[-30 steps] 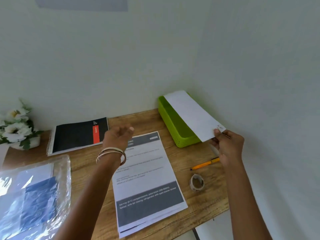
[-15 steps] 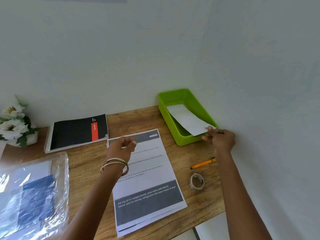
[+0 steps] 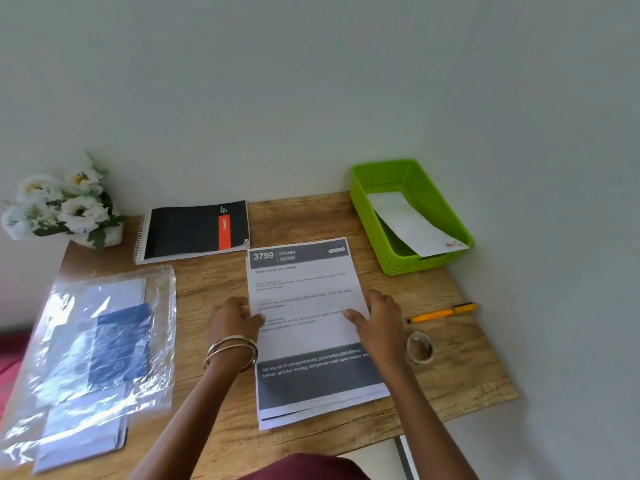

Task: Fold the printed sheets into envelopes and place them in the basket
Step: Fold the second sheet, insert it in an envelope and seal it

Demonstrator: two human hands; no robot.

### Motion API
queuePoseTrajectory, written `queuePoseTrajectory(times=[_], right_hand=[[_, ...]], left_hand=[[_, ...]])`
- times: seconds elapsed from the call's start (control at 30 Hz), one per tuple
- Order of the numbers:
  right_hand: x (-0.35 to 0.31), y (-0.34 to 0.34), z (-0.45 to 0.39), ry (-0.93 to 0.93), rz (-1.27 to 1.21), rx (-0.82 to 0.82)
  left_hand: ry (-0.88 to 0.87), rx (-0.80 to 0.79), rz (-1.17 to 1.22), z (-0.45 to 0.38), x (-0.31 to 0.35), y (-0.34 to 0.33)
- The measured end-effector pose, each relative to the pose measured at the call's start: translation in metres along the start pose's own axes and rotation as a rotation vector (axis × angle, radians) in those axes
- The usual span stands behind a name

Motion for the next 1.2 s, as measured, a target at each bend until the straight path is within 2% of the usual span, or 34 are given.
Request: queuePoseTrajectory(times=[0.07, 0.17, 0.3, 0.43, 0.7, 0.87, 1.03, 1.2], right_hand=[[-0.004, -0.009, 0.0, -0.032, 0.081, -0.004], [-0.006, -0.014, -0.003, -0.104, 0.048, -0.02], [-0.004, -0.011, -0.007, -0.208, -0.248, -0.017], [0.001, -0.005, -0.01, -0.231, -0.504, 0.003], [0.006, 0.01, -0.004, -0.28, -0.962, -0.237], [0.011, 0.017, -0.003, -0.184, -0.945, -0.317], [0.006, 0.019, -0.009, -0.088, -0.88, -0.396], [-0.01, 0.022, -0.026, -0.045, -0.921, -0.298]], left_hand=[[0.03, -0.019, 0.044, 0.002, -0.004, -0.001], [0.071, -0.018, 0.109, 0.0, -0.009, -0.003], [0.129, -0.011, 0.248, -0.001, -0.014, -0.003], [0.171, -0.007, 0.386, -0.001, -0.019, -0.002], [0.207, -0.11, 0.683, -0.005, -0.019, 0.008], [0.103, -0.158, 0.731, -0.009, -0.006, 0.023], [0.02, -0.17, 0.635, -0.019, -0.006, 0.027], [0.014, -0.184, 0.554, -0.027, -0.007, 0.027]])
Point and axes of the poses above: each hand's wrist, its own z-axis away from the middle knuckle, its own y-axis out of the back of the hand, x = y × z, the point moved 1 cm from there along -z, towards the middle knuckle, and after that the axes turned 9 degrees about z, right-handed, at the moved point
